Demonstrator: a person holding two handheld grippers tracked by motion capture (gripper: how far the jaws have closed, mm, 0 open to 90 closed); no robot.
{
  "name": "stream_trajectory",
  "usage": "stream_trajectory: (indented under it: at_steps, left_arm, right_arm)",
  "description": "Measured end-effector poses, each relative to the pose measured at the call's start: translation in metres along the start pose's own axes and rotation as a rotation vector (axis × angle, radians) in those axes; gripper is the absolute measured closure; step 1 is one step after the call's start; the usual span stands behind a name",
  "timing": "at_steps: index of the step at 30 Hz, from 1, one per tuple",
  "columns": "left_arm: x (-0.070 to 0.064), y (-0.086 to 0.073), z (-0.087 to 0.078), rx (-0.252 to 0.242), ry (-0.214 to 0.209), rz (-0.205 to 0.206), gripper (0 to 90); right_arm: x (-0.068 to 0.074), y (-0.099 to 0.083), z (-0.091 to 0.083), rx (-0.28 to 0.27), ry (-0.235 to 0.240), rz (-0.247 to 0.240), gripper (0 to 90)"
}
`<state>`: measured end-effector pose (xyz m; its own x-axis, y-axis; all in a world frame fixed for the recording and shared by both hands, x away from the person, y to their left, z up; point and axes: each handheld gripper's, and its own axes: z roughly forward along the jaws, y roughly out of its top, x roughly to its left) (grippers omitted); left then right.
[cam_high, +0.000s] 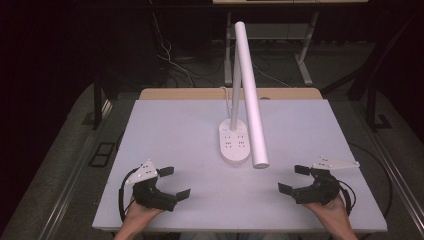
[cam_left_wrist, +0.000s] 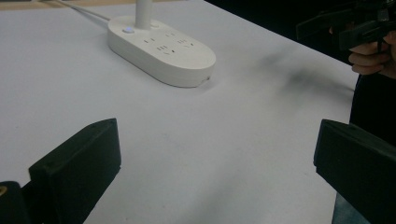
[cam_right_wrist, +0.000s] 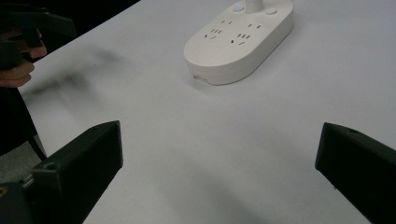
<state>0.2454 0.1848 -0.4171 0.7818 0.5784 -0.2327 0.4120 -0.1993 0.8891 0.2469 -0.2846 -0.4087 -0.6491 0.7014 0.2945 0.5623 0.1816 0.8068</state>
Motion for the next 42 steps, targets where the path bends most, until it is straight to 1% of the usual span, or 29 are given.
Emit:
stream_trajectory:
  at_steps: [6,10,14,17,23,24,26,29,33,37,42]
  left_arm:
    - [0.000,0.000,0.000,0.000,0.001,-0.002,0.0]
    - [0.000,0.000,0.000,0.003,0.003,0.001,0.0]
    - [0.000,0.000,-0.001,-0.002,0.007,-0.006,0.0]
    - [0.000,0.000,-0.002,-0.002,0.018,-0.003,0.0]
    - [-0.001,0.000,-0.003,-0.001,0.022,-0.002,0.1]
    - [-0.001,0.001,-0.003,0.000,0.022,-0.002,0.1]
    - [-0.001,0.001,-0.003,0.001,0.021,-0.004,0.1]
    - [-0.001,0.003,-0.004,0.000,0.024,0.005,0.5]
    - [0.000,0.005,-0.005,-0.002,0.027,0.007,0.5]
    - [0.001,0.008,-0.007,-0.002,0.025,-0.002,0.1]
    - [0.001,0.011,-0.005,0.015,0.025,0.005,0.0]
  right_arm:
    - [-0.001,-0.002,0.000,0.005,0.002,0.013,0.3]
    - [-0.002,-0.003,0.001,0.014,0.011,0.006,0.3]
    - [-0.001,-0.004,0.002,0.030,0.011,0.009,0.3]
    - [-0.001,-0.004,0.004,0.031,0.012,0.009,0.3]
    - [-0.001,-0.004,0.005,0.050,0.012,0.002,0.3]
    - [-0.001,-0.004,0.005,0.049,0.010,-0.007,0.3]
    - [-0.001,-0.005,0.005,0.052,0.011,-0.006,0.3]
    - [-0.001,-0.004,0.006,0.061,0.011,-0.006,0.3]
    - [-0.001,-0.004,0.006,0.058,0.012,-0.006,0.3]
    - [-0.001,-0.004,0.005,0.056,0.009,-0.008,0.3]
    - [-0.002,-0.004,0.005,0.058,0.006,-0.012,0.3]
